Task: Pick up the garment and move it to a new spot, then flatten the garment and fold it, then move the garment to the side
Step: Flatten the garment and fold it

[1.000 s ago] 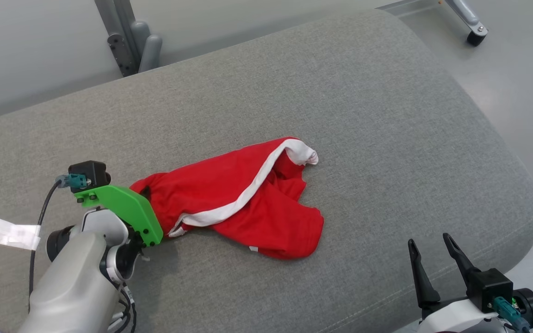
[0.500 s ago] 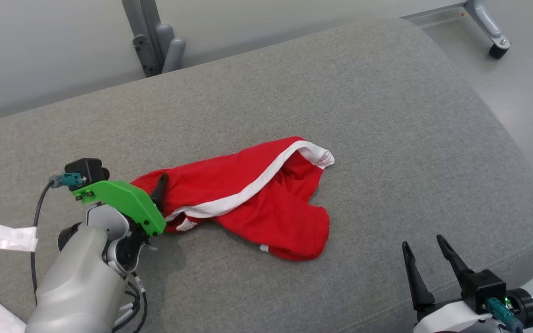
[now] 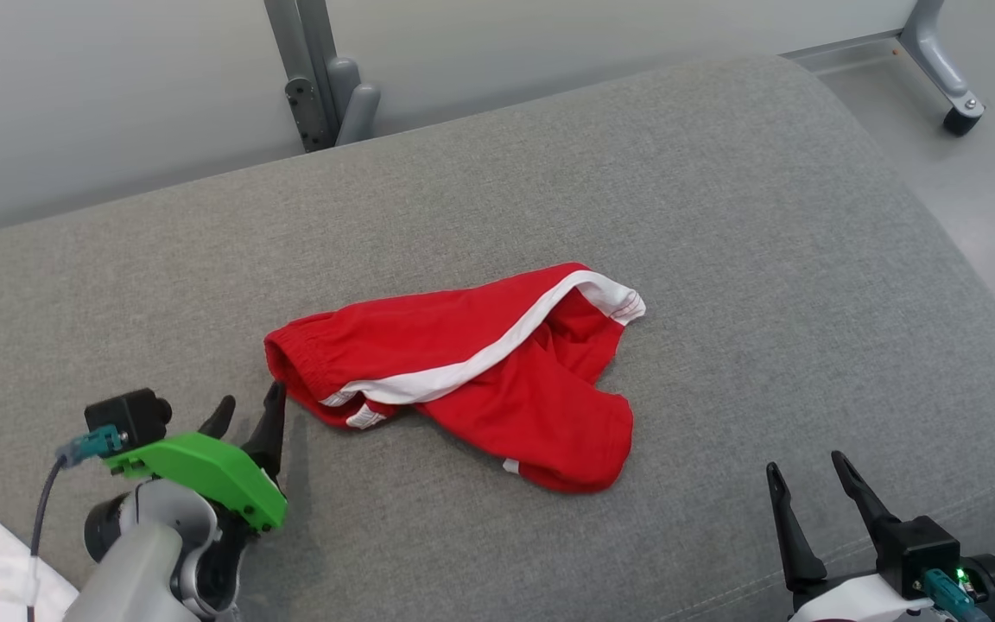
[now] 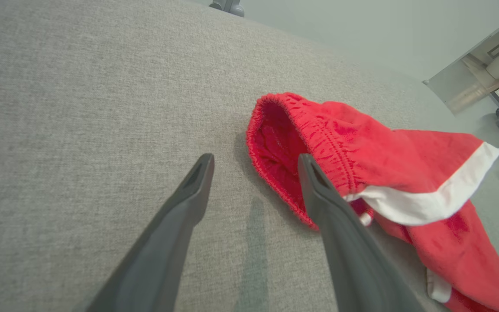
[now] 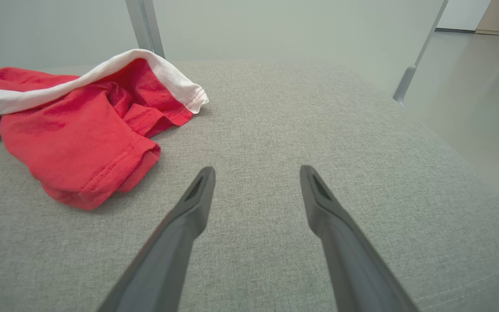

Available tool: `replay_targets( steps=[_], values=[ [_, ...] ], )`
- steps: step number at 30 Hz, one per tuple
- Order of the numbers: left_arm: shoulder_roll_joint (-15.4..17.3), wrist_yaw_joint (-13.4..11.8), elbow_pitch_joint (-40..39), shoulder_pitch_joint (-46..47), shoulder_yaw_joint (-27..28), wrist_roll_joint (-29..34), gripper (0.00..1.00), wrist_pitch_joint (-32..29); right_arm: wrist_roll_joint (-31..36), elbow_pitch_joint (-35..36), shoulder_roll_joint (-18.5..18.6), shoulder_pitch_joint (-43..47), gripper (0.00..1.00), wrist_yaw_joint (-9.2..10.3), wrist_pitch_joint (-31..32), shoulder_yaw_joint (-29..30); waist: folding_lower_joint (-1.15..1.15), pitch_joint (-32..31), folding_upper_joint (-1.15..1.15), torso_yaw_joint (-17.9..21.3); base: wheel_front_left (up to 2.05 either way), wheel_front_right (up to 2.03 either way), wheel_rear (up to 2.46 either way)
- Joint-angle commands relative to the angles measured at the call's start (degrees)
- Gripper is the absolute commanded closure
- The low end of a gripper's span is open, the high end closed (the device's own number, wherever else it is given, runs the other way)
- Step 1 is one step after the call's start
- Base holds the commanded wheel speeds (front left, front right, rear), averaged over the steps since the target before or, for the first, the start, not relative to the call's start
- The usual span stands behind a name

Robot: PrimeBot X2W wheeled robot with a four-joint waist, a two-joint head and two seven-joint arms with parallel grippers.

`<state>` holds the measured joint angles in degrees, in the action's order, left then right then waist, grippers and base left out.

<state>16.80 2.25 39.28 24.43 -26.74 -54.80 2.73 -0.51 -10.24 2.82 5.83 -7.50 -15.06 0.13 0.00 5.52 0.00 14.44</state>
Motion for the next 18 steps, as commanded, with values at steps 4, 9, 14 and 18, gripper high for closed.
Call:
replay_targets(
  steps=[4, 9, 14, 18],
  values=[
    [-0.46, -0.38, -6.35, -6.33, 0.16, 0.78, 0.0, 6.02, 0.89, 1.1, 0.13, 1.1, 0.0, 0.02, -0.17, 0.91, 0.0, -1.19, 0.0, -0.98, 0.0, 0.0, 0.0],
    [0.07, -2.69, -15.74, -14.29, 1.37, 4.68, 0.0, 11.7, 2.03, 3.06, 0.11, 2.49, 0.0, 0.02, -0.17, 3.46, 0.0, -2.55, 0.0, -3.2, 0.0, 0.0, 0.0],
    [-1.0, -5.5, -24.33, -21.38, 7.96, 12.49, 0.0, 12.46, 2.09, 4.49, 0.13, 3.49, 0.0, 0.02, -0.17, 6.25, 0.0, -3.62, 0.0, -5.87, 0.0, 0.0, 0.0],
    [-4.52, -4.48, -28.68, -27.28, 15.25, 18.72, 0.0, 12.41, 1.41, 4.97, 0.13, 4.25, 0.0, 0.02, -0.17, 8.35, 0.0, -4.74, 0.0, -8.24, 0.0, 0.0, 0.0]
  ],
)
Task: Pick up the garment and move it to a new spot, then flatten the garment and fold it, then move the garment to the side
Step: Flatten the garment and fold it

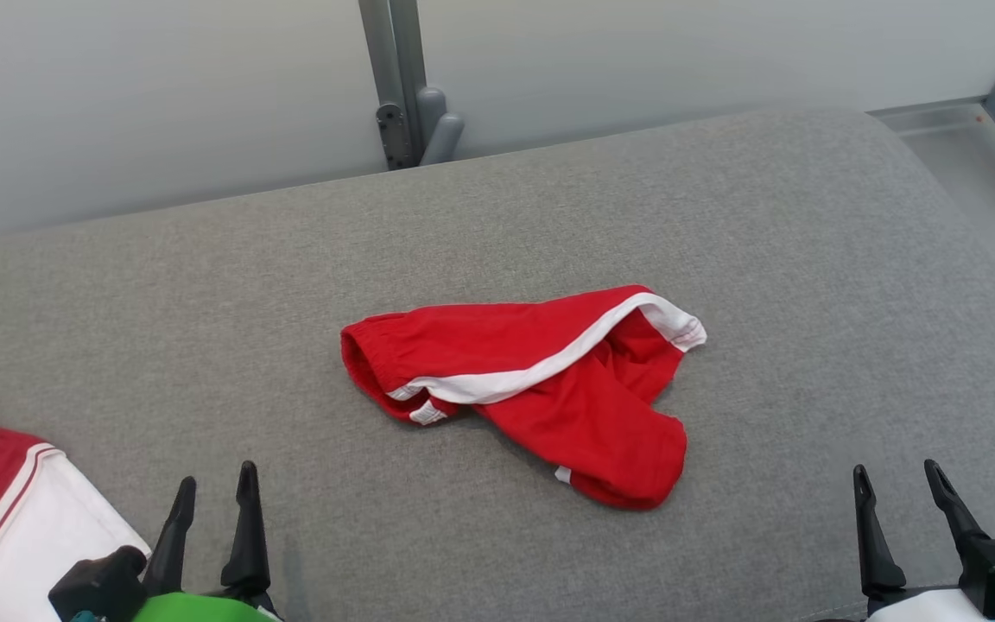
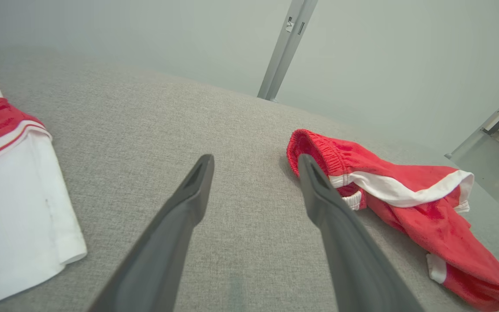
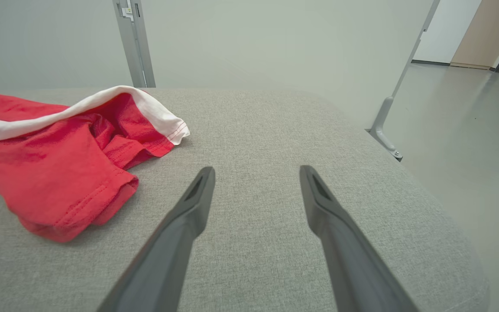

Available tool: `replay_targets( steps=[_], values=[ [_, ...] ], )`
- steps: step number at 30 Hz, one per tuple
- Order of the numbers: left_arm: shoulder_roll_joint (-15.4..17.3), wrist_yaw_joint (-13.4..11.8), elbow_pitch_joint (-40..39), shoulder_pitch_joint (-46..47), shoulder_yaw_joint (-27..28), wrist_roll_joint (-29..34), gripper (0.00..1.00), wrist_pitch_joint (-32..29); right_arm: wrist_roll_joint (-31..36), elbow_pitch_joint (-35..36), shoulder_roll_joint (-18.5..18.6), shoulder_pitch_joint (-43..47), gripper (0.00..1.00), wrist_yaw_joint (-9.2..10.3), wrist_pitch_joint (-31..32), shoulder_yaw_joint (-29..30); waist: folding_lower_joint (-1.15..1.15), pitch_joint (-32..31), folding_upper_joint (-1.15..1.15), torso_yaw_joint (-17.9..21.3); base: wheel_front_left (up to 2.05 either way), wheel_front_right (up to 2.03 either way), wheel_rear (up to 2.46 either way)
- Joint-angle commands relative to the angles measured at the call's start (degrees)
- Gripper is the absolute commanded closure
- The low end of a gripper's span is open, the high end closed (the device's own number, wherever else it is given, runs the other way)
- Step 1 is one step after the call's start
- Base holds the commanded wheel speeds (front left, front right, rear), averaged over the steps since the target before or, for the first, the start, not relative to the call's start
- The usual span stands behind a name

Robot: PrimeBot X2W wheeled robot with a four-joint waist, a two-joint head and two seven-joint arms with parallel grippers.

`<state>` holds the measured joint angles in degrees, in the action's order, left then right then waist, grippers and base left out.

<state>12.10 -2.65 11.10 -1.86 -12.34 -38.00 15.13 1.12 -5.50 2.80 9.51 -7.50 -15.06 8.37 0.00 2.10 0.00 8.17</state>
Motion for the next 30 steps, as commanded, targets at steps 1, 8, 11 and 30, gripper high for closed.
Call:
replay_targets(
  steps=[1, 8, 11, 30],
  values=[
    [-0.67, 0.93, -0.97, -2.01, 2.42, 3.16, 0.0, 0.01, -0.27, 0.17, 0.13, 0.72, 0.0, 0.02, -0.17, 0.45, 0.0, -1.53, 0.0, -2.47, 0.0, 0.0, 0.0],
    [-4.09, 5.77, -2.19, -7.06, 8.79, 15.91, 0.0, 0.01, -0.48, -0.66, 0.16, 0.2, 0.0, 0.02, -0.17, 2.67, 0.0, -3.15, 0.0, -5.23, 0.0, 0.0, 0.0],
    [-4.72, 6.74, -2.86, -8.21, 10.54, 19.06, 0.0, 0.02, -0.68, -0.72, 0.16, 0.35, 0.0, 0.02, -0.17, 3.21, 0.0, -3.46, 0.0, -5.77, 0.0, 0.0, 0.0],
    [-7.4, 10.19, -3.86, -9.93, 13.89, 27.17, 0.0, 0.03, -2.43, -2.11, 0.18, -0.01, 0.0, 0.02, -0.17, 3.32, 0.0, -3.43, 0.0, -7.77, 0.0, 0.0, 0.0]
  ],
)
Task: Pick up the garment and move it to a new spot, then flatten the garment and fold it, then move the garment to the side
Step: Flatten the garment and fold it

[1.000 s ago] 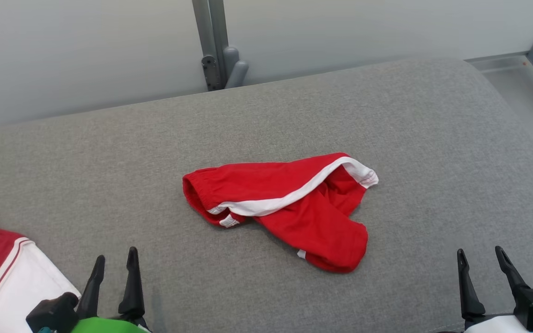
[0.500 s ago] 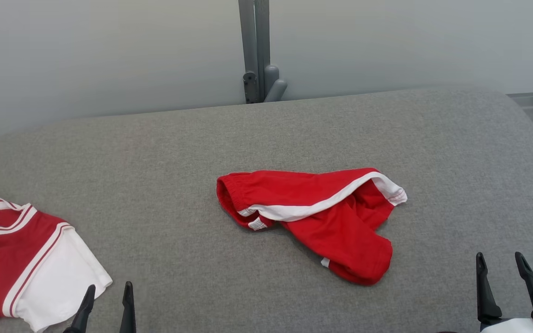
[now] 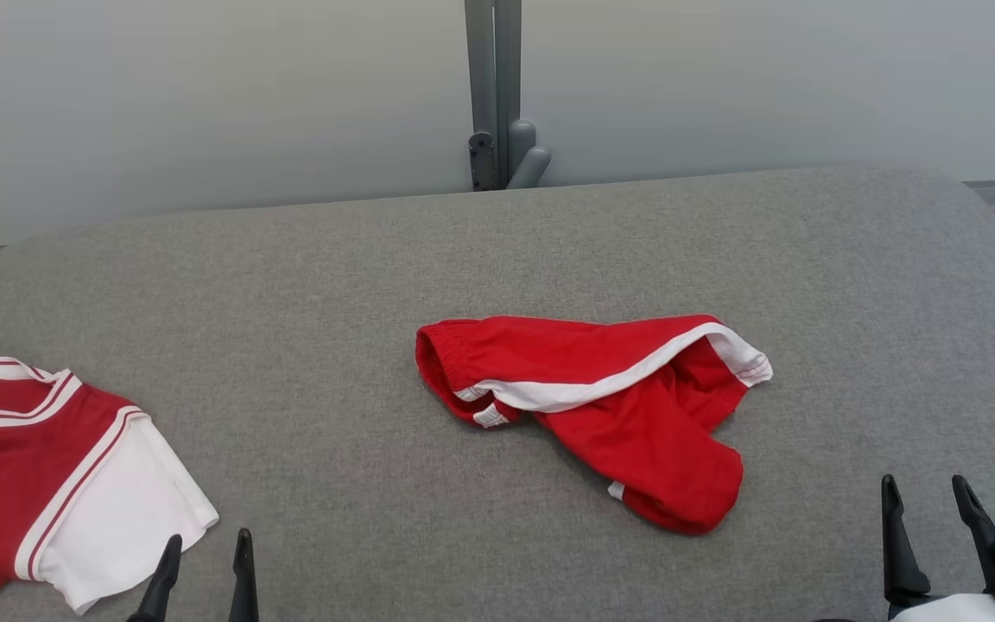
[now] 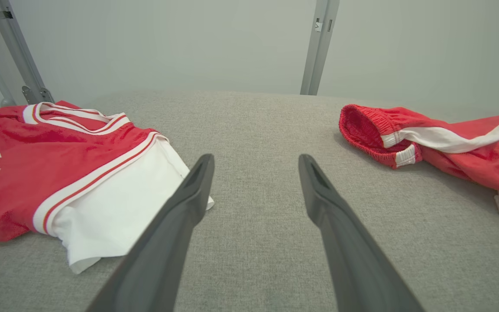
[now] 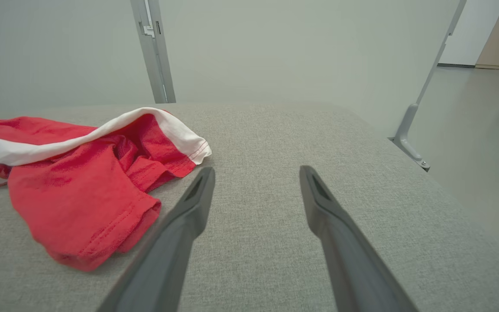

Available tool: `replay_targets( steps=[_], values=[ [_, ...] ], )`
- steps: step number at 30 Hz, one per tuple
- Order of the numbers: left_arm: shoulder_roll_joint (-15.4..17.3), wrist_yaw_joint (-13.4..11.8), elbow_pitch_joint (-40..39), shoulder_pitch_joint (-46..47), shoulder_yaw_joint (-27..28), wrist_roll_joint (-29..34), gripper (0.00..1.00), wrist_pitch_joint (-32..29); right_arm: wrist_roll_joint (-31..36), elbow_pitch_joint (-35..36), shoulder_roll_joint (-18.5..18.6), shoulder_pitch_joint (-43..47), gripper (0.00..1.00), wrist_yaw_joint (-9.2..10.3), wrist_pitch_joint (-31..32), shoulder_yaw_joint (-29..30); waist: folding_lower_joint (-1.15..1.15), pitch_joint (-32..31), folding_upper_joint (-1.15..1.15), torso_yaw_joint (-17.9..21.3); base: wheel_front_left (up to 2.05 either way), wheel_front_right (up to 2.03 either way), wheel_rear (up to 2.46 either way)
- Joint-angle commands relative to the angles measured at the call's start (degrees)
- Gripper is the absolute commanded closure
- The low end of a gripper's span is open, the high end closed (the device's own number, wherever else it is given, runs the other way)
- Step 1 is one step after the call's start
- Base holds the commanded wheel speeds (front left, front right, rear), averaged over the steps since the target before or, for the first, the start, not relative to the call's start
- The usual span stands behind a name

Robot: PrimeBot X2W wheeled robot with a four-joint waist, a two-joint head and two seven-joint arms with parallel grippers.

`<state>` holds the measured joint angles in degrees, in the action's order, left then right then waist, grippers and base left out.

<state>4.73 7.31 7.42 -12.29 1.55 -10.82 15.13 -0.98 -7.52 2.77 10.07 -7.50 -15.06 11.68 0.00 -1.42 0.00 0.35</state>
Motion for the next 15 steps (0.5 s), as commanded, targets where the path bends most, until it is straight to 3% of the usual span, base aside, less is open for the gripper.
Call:
replay_targets(
  steps=[1, 7, 15],
  values=[
    [-0.18, 0.24, 0.15, 0.8, -0.44, -0.44, 0.0, 0.03, -1.45, -0.38, 0.2, -1.13, 0.0, 0.02, -0.17, -0.07, 0.0, 0.34, 0.0, 0.2, 0.0, 0.0, 0.0],
    [0.44, 0.23, 4.45, 6.67, -8.75, -3.9, 0.0, -2.02, -5.06, -8.26, 0.22, -8.61, 0.0, 0.02, 0.24, -2.45, 0.0, 4.26, 0.0, 1.11, 0.0, 0.0, 0.0],
    [-0.93, 0.24, 5.95, 19.6, -15.87, -10.3, 0.0, -15.08, -8.59, -16.92, 0.23, -24.65, 0.0, 0.02, 8.27, -7.62, 0.0, 13.0, 0.0, 1.47, 0.0, 0.0, 0.0]
  ],
)
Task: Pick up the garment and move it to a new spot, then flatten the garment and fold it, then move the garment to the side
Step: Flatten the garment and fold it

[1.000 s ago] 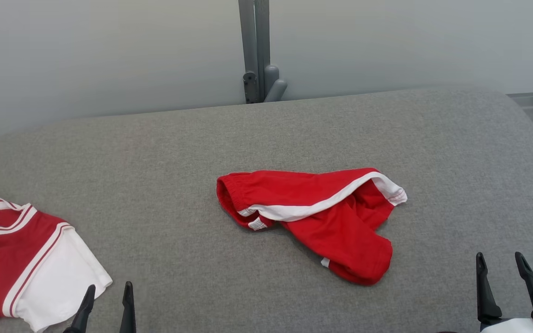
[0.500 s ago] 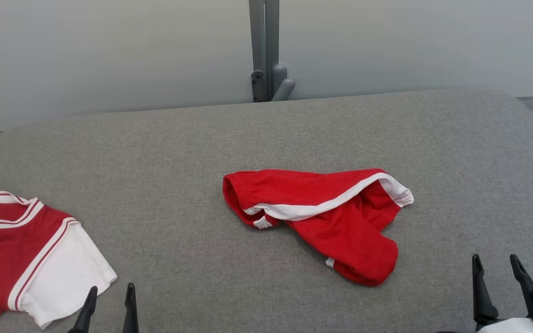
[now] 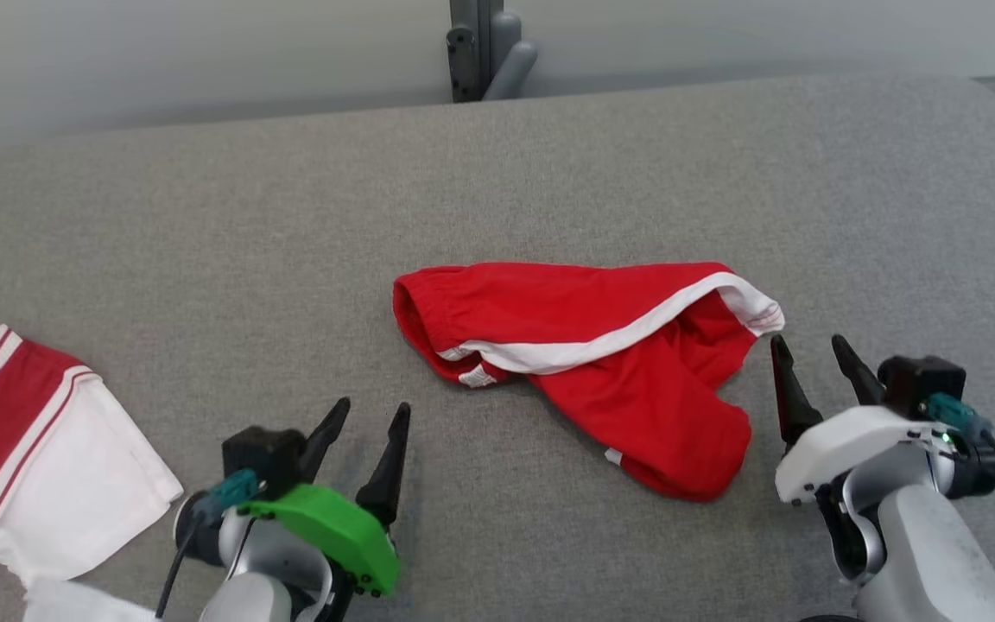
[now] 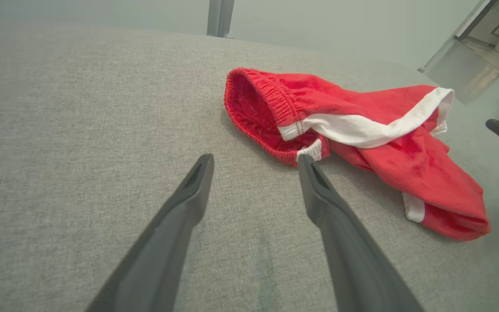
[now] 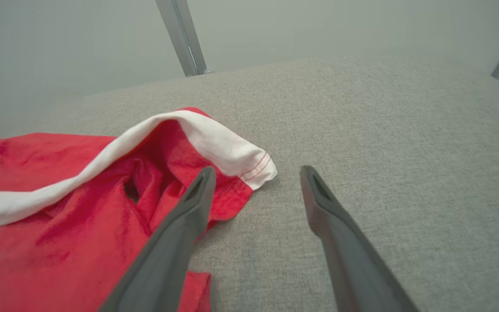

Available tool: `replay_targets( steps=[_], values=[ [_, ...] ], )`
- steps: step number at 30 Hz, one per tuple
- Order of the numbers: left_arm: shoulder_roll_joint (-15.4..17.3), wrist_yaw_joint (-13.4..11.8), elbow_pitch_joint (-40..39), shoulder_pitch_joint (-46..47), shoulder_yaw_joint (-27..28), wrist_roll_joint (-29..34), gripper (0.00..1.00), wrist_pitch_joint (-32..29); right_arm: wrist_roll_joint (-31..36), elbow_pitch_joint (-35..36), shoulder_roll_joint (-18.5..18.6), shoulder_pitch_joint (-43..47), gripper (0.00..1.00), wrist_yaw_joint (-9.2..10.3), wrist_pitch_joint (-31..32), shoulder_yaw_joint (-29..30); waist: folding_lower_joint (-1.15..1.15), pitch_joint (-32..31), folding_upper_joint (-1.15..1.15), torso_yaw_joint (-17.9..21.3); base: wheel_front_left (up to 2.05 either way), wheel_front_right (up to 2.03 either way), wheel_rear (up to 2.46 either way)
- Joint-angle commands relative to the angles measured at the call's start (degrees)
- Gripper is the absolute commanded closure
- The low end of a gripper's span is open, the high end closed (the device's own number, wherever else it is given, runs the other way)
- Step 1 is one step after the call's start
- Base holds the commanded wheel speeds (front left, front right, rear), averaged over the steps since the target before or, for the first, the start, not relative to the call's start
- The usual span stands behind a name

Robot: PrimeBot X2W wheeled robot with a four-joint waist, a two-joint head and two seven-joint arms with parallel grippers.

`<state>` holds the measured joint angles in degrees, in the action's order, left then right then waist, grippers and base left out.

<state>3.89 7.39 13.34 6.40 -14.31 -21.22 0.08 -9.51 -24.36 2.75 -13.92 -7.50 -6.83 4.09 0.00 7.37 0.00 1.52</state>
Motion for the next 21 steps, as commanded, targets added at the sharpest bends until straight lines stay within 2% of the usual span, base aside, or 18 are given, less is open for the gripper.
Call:
replay_targets(
  steps=[1, 9, 21],
  values=[
    [-0.19, 0.17, 0.55, 2.18, -0.78, -0.07, 0.0, -1.44, -0.44, -1.15, 0.23, -2.16, 0.0, 0.02, 0.92, -0.31, 0.0, 4.97, 0.0, 0.27, 0.0, 0.0, 0.0],
    [-0.58, -0.23, 1.35, 9.06, -5.24, -1.96, 0.0, -6.66, -3.94, -6.54, 1.42, -8.64, 0.0, 0.02, 3.51, -1.37, 0.0, 8.8, 0.0, -0.61, 0.0, 0.0, 0.0],
    [-0.24, -0.73, 1.02, 12.19, -6.67, -1.86, 0.0, -8.03, -9.98, -10.76, 4.22, -12.77, 0.0, 0.02, 0.87, -6.39, 0.0, 10.16, 0.0, -0.35, 0.0, 0.0, 0.0]
  ],
)
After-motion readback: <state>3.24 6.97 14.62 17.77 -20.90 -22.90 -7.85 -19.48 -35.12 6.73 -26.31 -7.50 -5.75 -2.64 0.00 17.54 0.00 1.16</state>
